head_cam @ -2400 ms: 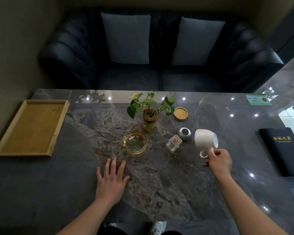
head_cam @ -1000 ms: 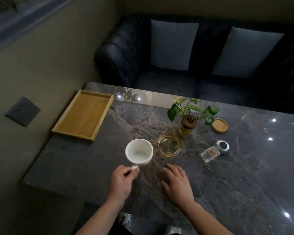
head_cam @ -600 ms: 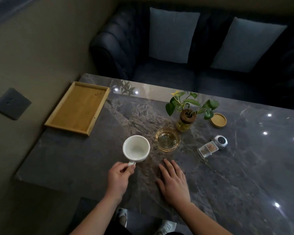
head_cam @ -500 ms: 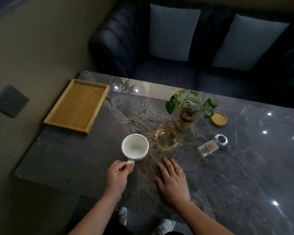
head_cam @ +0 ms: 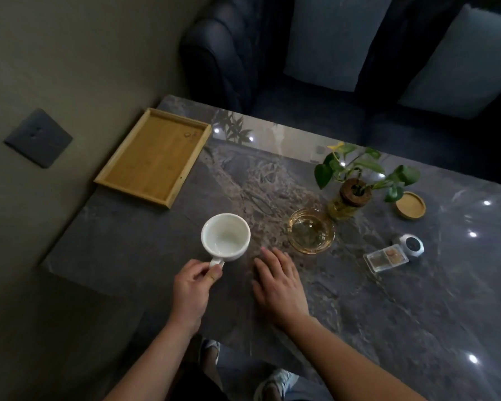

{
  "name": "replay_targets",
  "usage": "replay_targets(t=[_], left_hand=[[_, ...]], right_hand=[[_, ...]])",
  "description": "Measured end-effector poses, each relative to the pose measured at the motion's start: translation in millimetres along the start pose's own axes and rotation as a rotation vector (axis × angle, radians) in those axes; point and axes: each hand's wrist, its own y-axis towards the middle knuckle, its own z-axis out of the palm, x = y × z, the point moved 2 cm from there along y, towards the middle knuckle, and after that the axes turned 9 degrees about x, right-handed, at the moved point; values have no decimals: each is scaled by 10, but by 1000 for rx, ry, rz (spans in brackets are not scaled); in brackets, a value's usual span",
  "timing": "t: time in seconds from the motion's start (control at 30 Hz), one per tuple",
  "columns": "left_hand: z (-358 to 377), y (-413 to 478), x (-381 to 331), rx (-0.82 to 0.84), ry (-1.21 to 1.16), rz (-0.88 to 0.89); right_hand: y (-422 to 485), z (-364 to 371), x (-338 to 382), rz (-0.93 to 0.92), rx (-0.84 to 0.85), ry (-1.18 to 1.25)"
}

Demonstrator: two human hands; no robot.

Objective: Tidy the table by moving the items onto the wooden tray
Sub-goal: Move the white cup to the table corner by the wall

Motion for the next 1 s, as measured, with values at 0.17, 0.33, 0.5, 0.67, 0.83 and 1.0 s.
replay_targets(t=[0.17,0.33,0.5,0.67,0.83,1.0], left_hand=[[-337,24,-44,-119,-82,-16],[-731,83,-94,-263,-77,-1],[-1094,160,-73,-365,-152,-22],[-1399,249,15,-503,-310,-59],[-1585,352,33,-622,-419,-60],[-1625,448,38,-675,-444,-30]], right_hand=[[432,12,257,-62,64,-10],[787,83,549,-128,125,-35],[1136,164,835,-164,131,-72],[1292,323,999,-147,154,-101],[1289,373,1002,-128,139,-122],[1292,364,1023,-110,140,-149]])
